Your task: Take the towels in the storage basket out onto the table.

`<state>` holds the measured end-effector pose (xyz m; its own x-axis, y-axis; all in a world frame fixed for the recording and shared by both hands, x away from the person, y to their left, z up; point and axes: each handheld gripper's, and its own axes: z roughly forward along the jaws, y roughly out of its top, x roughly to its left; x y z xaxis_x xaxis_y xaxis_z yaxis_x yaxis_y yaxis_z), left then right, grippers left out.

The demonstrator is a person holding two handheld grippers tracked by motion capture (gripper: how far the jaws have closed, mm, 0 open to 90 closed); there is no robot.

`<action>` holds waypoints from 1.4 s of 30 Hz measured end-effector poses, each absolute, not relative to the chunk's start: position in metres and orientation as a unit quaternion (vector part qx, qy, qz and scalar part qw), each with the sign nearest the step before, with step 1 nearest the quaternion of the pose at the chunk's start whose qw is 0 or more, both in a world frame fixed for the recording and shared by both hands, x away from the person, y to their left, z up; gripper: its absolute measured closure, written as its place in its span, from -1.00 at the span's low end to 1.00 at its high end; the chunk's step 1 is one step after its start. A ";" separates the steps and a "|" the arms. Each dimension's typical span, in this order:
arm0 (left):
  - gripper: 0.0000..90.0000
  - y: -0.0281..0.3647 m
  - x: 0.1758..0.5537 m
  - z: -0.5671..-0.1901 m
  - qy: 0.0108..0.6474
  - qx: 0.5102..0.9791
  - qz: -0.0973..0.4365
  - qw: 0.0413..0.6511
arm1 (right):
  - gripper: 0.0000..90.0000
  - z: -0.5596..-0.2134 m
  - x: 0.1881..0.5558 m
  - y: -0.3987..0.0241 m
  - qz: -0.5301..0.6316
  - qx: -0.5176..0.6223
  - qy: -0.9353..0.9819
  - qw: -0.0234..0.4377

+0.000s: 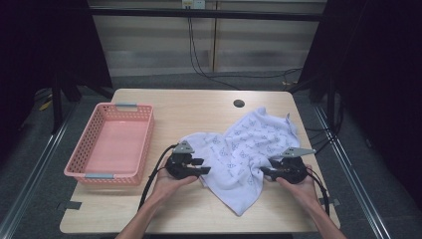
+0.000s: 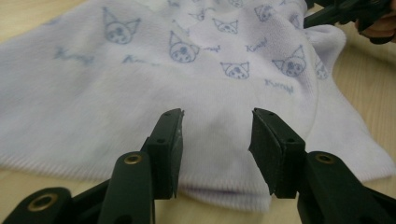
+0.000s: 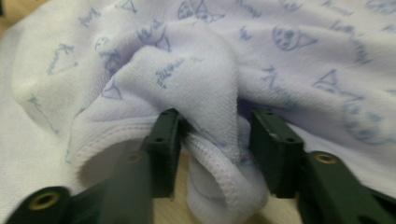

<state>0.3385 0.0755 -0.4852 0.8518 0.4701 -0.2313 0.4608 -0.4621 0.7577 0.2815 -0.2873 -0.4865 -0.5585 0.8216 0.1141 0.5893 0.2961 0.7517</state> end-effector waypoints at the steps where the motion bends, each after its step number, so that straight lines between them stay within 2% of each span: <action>1: 0.29 0.072 0.339 -0.490 0.267 0.860 0.006 0.435 | -0.01 -0.483 0.278 -0.289 0.399 0.446 0.787 0.150; 2: 0.45 0.070 0.339 -0.495 0.259 0.869 0.004 0.422 | -0.05 -0.479 0.274 -0.291 0.403 0.445 0.785 0.154; 6: 0.73 0.070 0.332 -0.497 0.255 0.876 0.000 0.409 | -0.14 -0.467 0.254 -0.294 0.416 0.449 0.776 0.152; 9: 0.77 0.071 0.317 -0.498 0.255 0.876 -0.011 0.410 | -0.12 -0.465 0.234 -0.291 0.426 0.437 0.779 0.143; 10: 0.77 0.072 0.312 -0.498 0.260 0.874 -0.022 0.410 | -0.05 -0.465 0.227 -0.289 0.431 0.432 0.781 0.135; 15: 0.65 0.076 0.285 -0.495 0.245 0.880 -0.053 0.403 | 0.03 -0.475 0.200 -0.268 0.432 0.402 0.803 0.087; 17: 0.56 0.080 0.278 -0.491 0.231 0.885 -0.052 0.401 | 0.05 -0.479 0.194 -0.257 0.428 0.381 0.817 0.064; 20: 0.42 0.096 0.284 -0.481 0.254 0.869 -0.033 0.424 | 0.06 -0.485 0.193 -0.247 0.421 0.357 0.833 0.039; 22: 0.41 0.112 0.295 -0.475 0.284 0.852 -0.017 0.439 | 0.07 -0.487 0.192 -0.243 0.406 0.352 0.841 0.052; 26: 0.41 0.135 0.316 -0.465 0.310 0.835 0.007 0.454 | 0.20 -0.482 0.189 -0.247 0.427 0.350 0.833 0.047; 29: 0.40 0.143 0.325 -0.467 0.328 0.828 0.022 0.454 | 0.23 -0.484 0.184 -0.246 0.424 0.343 0.838 0.038; 32: 0.29 0.144 0.332 -0.477 0.337 0.838 0.030 0.429 | 0.17 -0.489 0.183 -0.240 0.408 0.326 0.853 0.022; 35: 0.17 0.143 0.336 -0.485 0.344 0.841 0.038 0.415 | -0.12 -0.493 0.185 -0.231 0.388 0.318 0.865 0.025; 37: 0.11 0.144 0.340 -0.488 0.351 0.839 0.035 0.415 | -0.18 -0.496 0.187 -0.229 0.379 0.308 0.872 0.035; 40: 0.06 0.146 0.346 -0.491 0.365 0.831 0.039 0.418 | -0.16 -0.499 0.188 -0.226 0.384 0.290 0.875 0.053; 42: 0.00 0.143 0.348 -0.491 0.369 0.834 0.039 0.409 | -0.02 -0.499 0.185 -0.223 0.372 0.275 0.882 0.083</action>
<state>0.3478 0.1428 -0.4915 0.7241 0.6477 -0.2371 0.5839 -0.3928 0.7105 0.1850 -0.2231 -0.4990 -0.8348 0.5475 0.0581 0.4237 0.5714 0.7028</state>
